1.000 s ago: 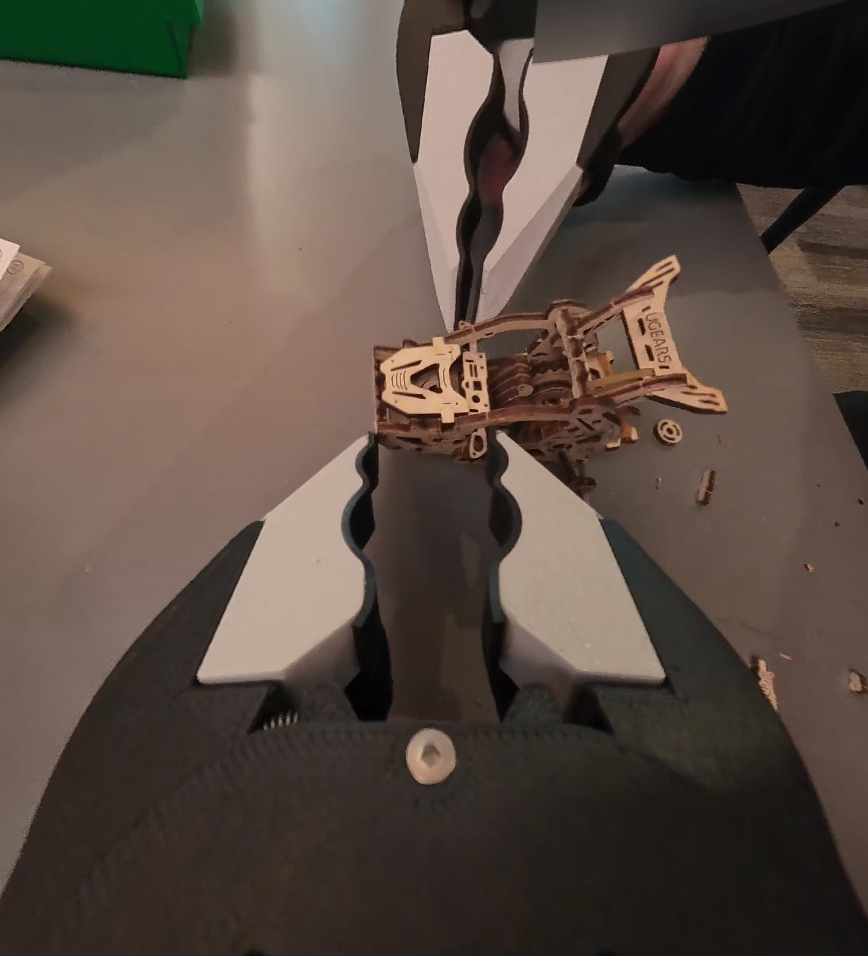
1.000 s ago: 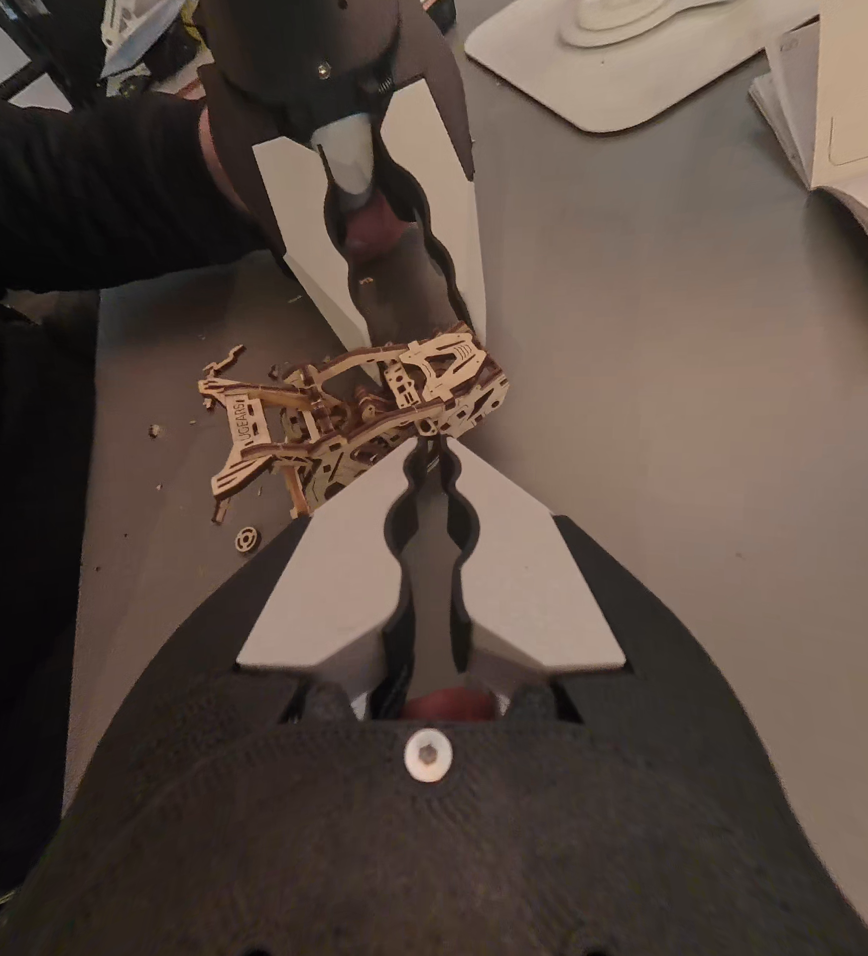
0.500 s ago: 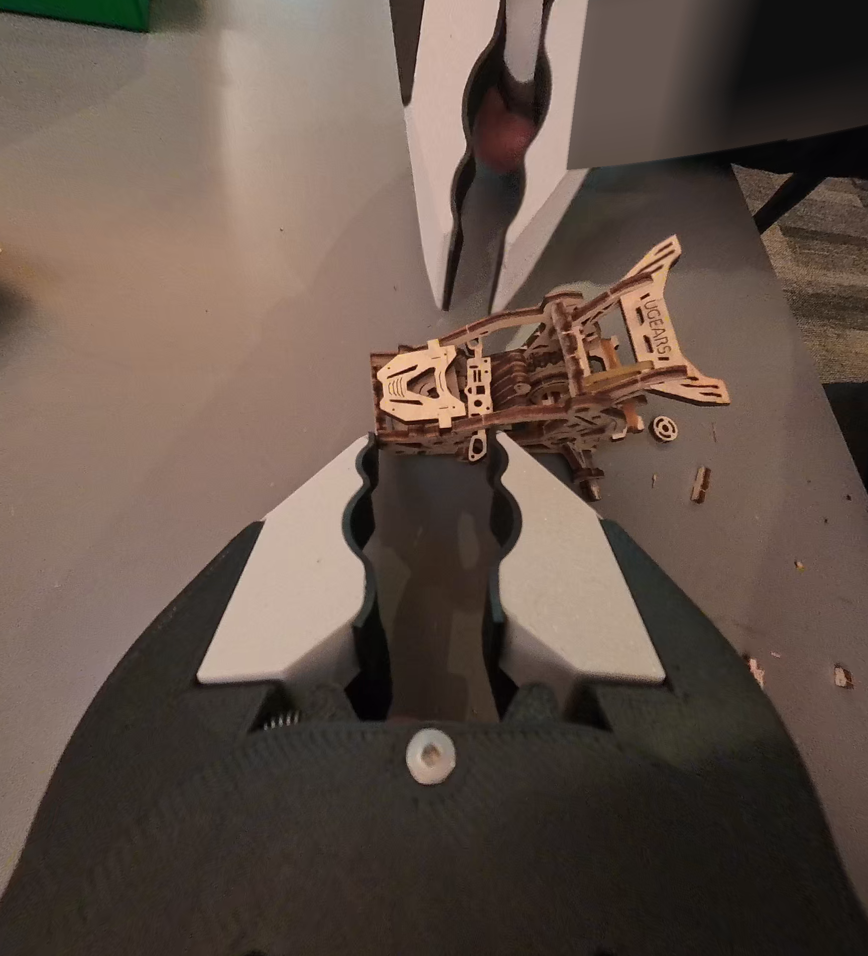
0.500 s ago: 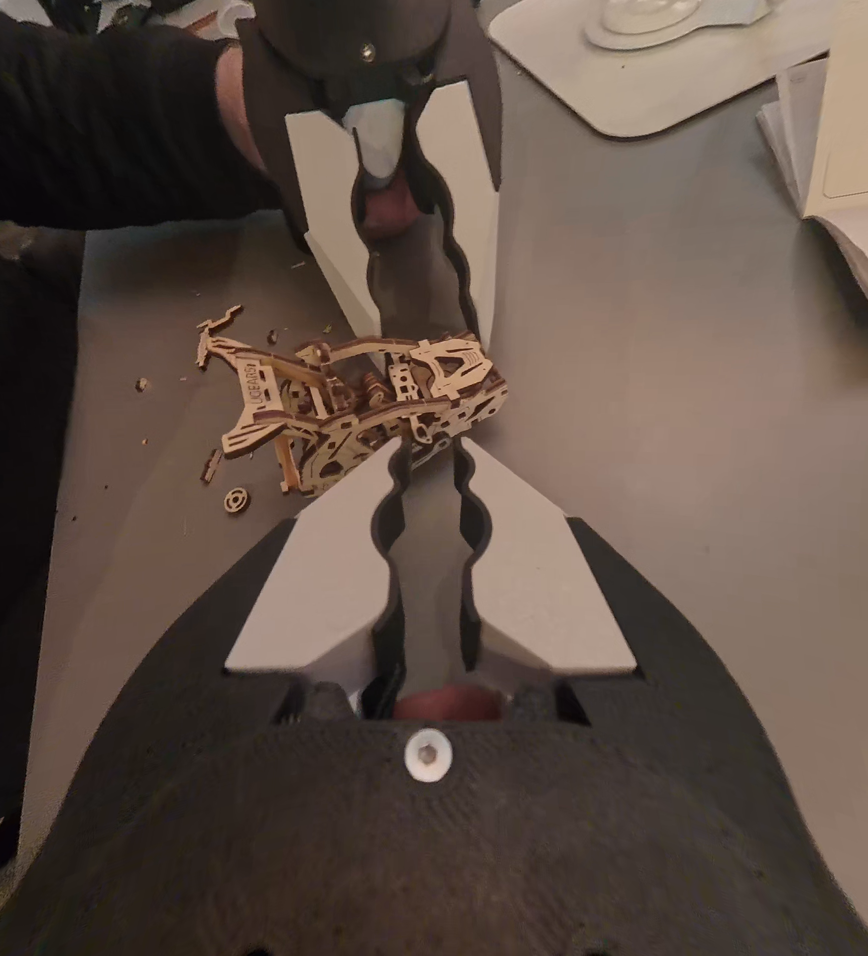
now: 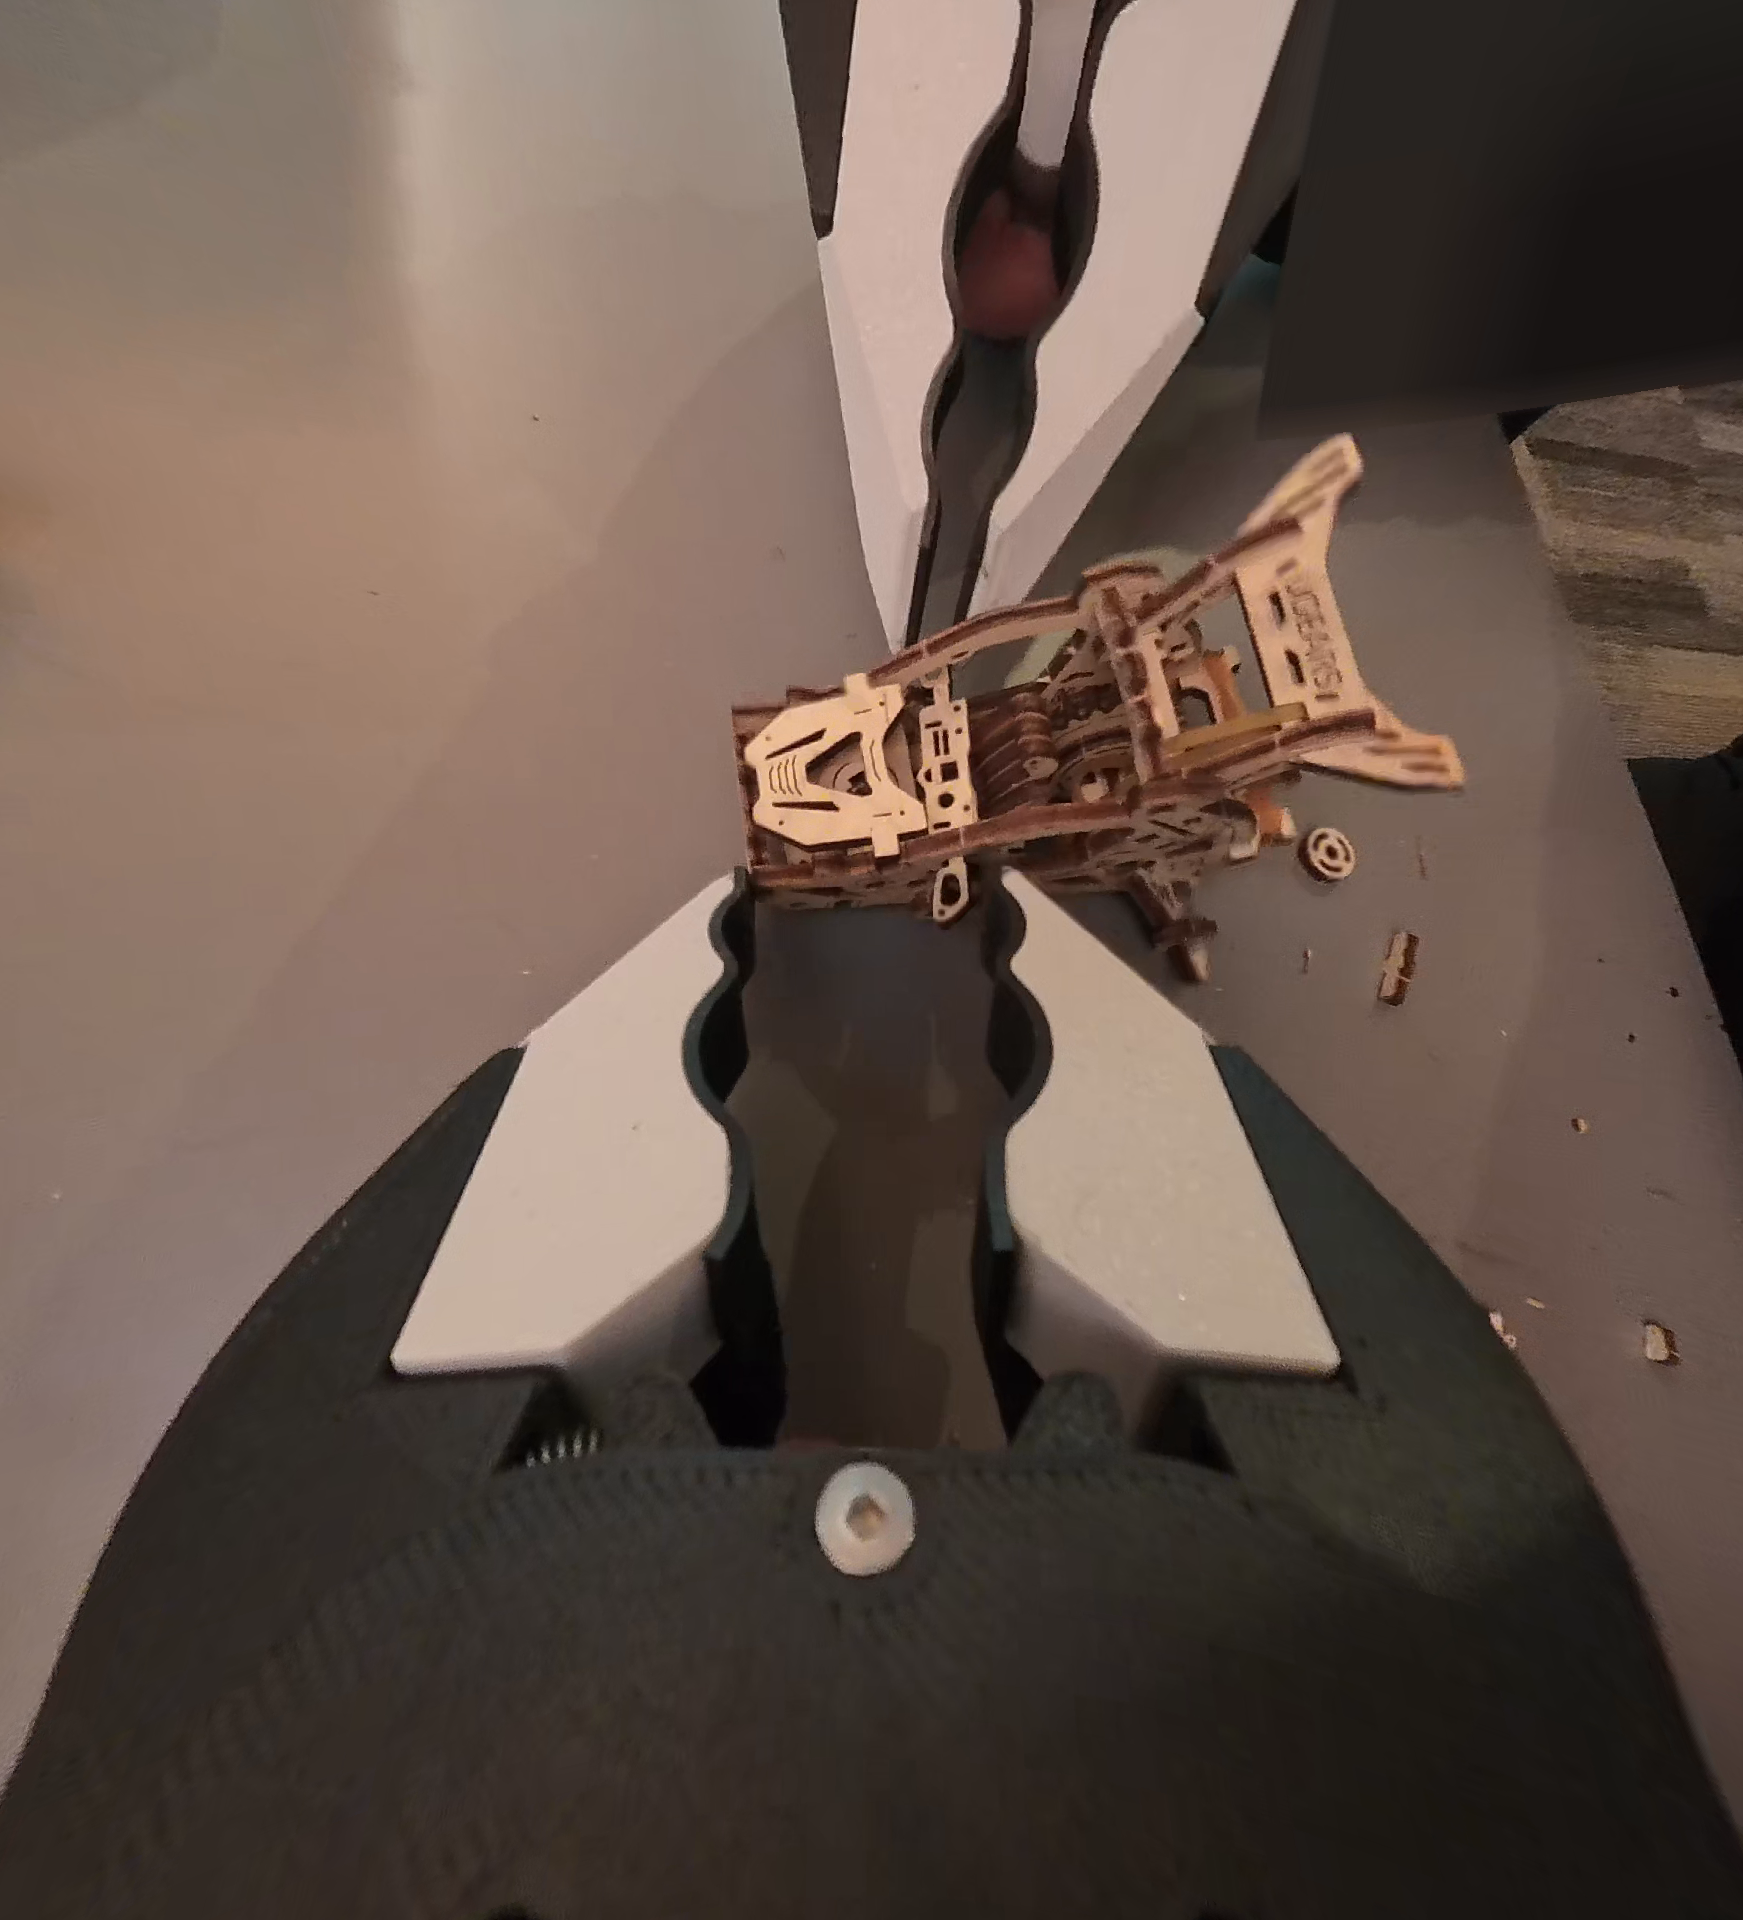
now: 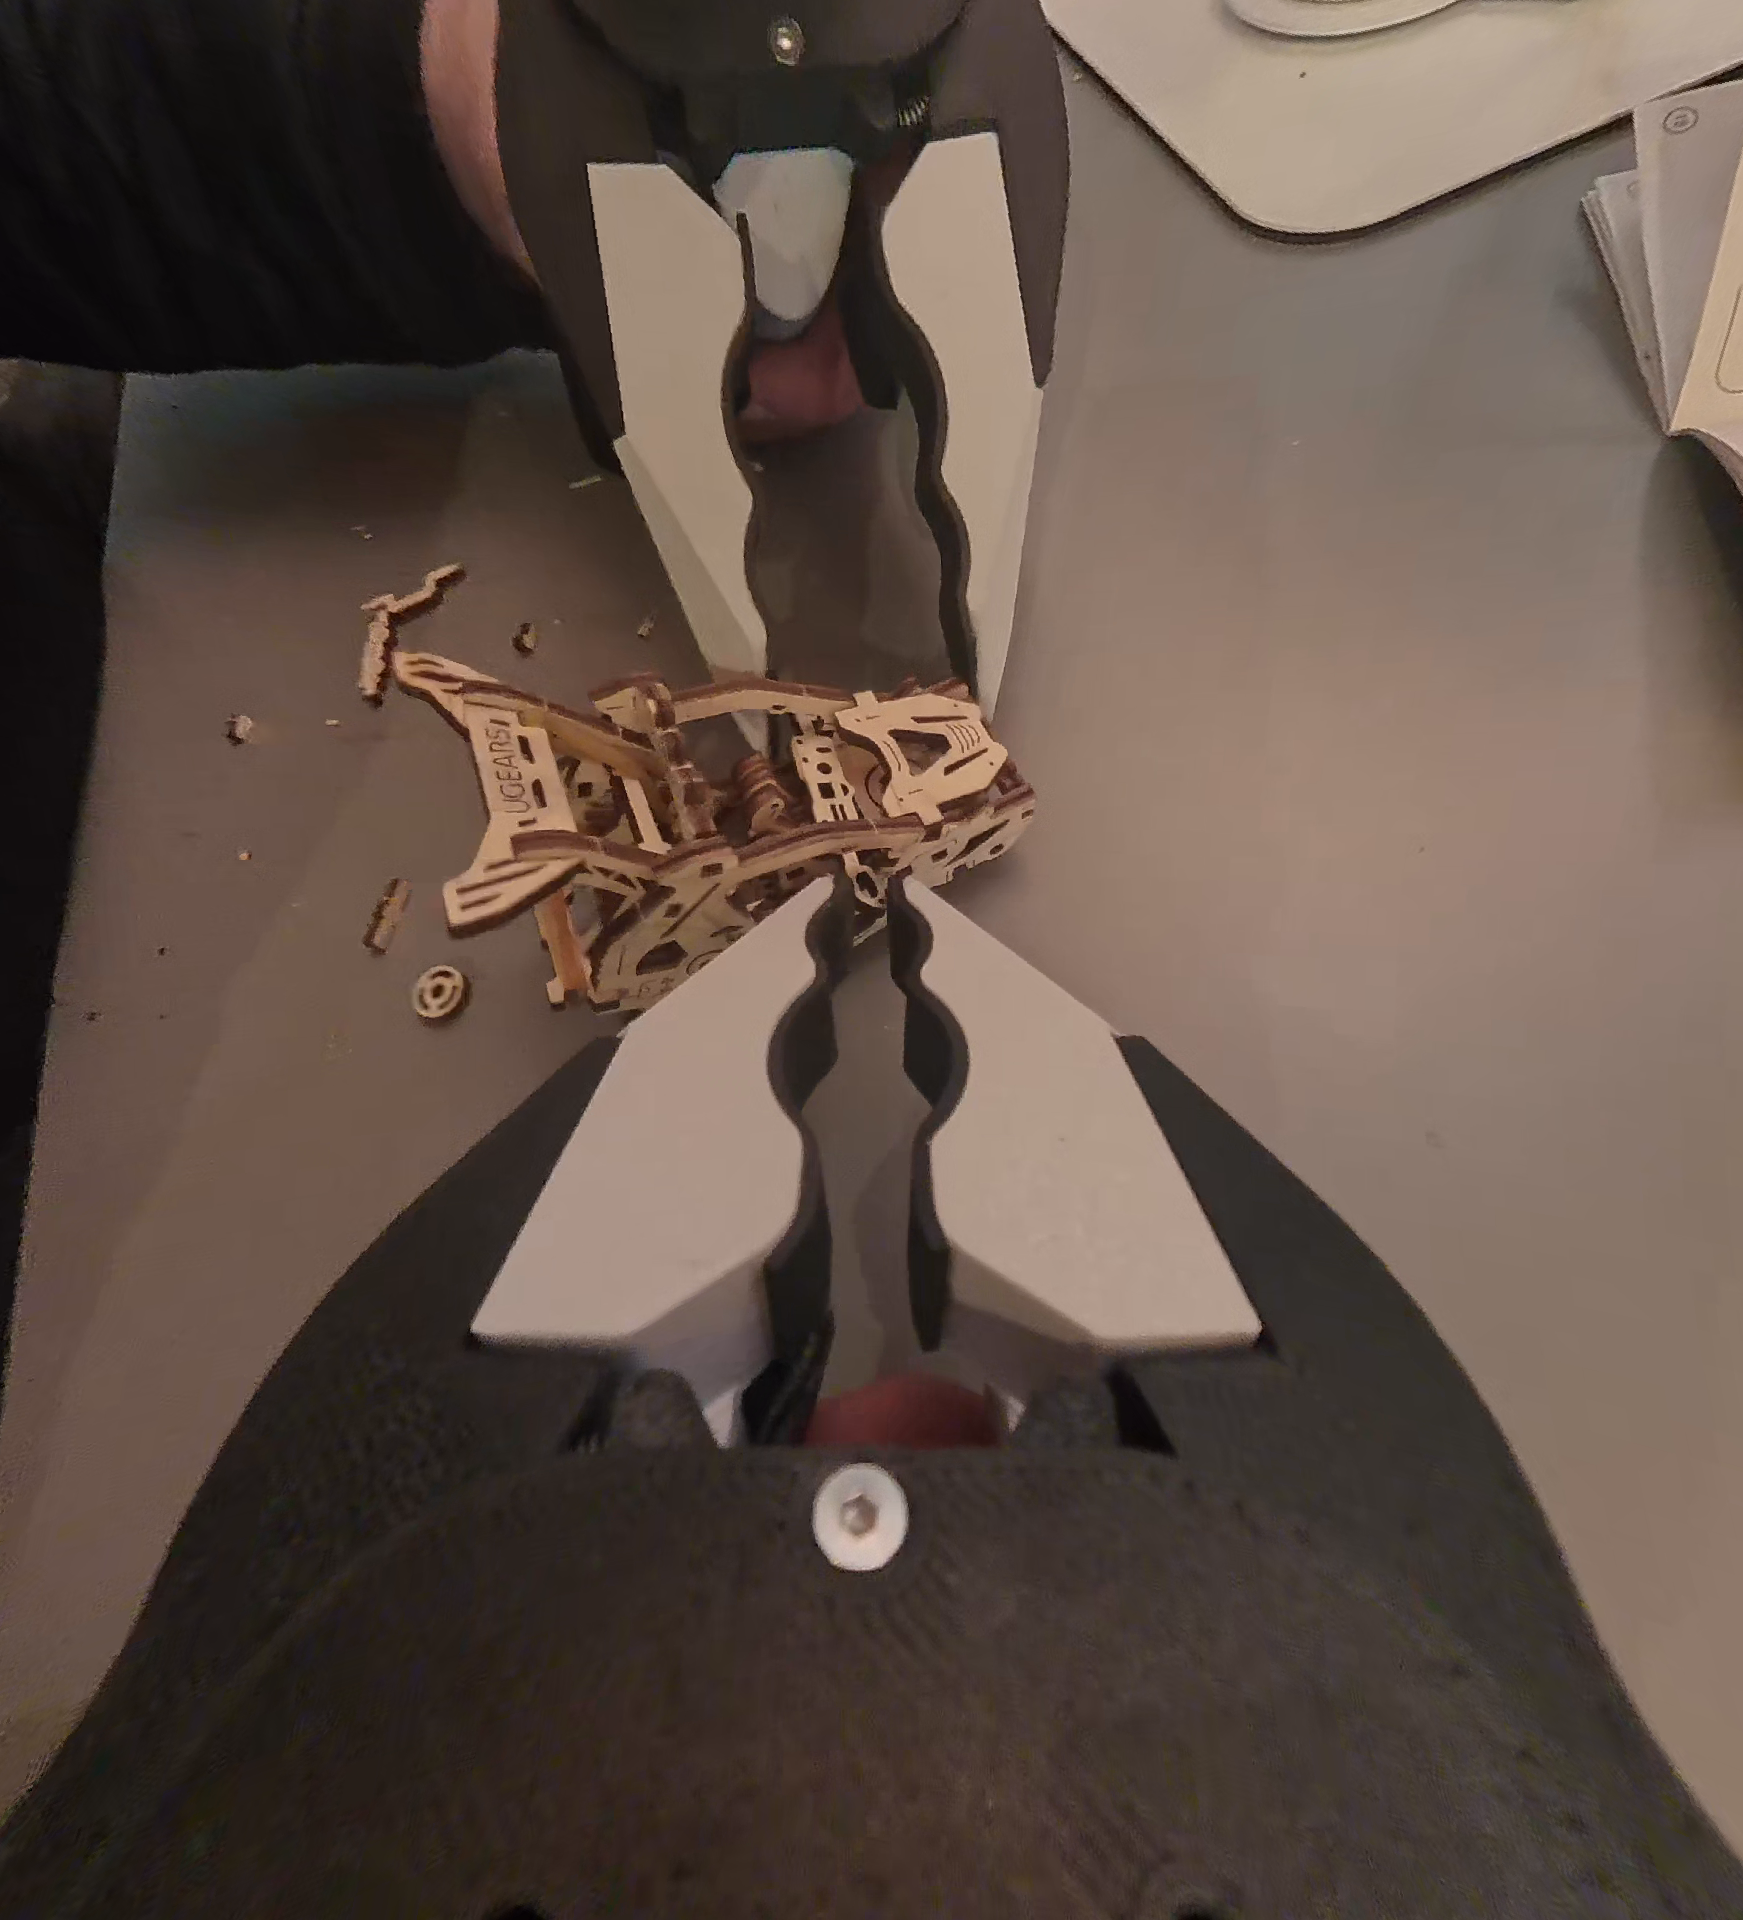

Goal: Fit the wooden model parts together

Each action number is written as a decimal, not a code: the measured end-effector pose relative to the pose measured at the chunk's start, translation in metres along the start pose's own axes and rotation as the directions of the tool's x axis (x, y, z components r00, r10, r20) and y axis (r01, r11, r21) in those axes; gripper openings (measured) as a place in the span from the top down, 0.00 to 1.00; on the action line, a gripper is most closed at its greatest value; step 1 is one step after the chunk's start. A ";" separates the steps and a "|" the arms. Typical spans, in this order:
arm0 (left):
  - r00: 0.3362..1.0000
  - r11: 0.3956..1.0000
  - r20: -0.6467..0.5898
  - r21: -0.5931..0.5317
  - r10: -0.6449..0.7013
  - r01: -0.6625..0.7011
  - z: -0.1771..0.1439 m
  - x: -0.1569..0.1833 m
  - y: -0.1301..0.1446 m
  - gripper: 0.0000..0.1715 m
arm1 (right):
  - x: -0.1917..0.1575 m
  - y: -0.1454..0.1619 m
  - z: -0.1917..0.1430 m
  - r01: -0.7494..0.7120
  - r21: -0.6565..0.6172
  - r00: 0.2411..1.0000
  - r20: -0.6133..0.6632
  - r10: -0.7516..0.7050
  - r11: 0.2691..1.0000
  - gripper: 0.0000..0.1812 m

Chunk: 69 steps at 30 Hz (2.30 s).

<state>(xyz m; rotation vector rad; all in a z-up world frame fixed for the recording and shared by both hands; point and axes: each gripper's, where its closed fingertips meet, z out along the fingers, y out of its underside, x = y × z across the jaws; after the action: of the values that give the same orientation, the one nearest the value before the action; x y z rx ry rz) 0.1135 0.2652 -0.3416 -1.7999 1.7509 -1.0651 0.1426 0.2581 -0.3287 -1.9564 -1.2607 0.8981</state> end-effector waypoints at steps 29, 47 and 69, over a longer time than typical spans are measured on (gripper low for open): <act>1.000 1.000 -0.016 -0.024 -0.016 0.016 0.003 -0.006 0.000 0.78 | 0.013 -0.006 -0.004 0.193 0.021 0.979 -0.062 -0.192 0.981 0.98; 0.999 0.999 -0.041 -0.037 0.018 -0.020 0.008 -0.002 -0.002 0.79 | 0.025 0.001 0.001 0.124 -0.048 0.992 0.004 -0.124 0.991 0.77; 0.991 0.997 -0.126 -0.051 0.052 -0.058 0.009 0.004 -0.003 0.75 | 0.007 0.009 0.002 0.189 -0.088 0.961 0.223 -0.166 0.978 0.89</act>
<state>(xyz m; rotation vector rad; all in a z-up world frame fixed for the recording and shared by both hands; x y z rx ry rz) 0.1220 0.2592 -0.3445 -1.7397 1.9082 -1.1395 0.1472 0.2620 -0.3383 -1.8282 -1.6126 0.9879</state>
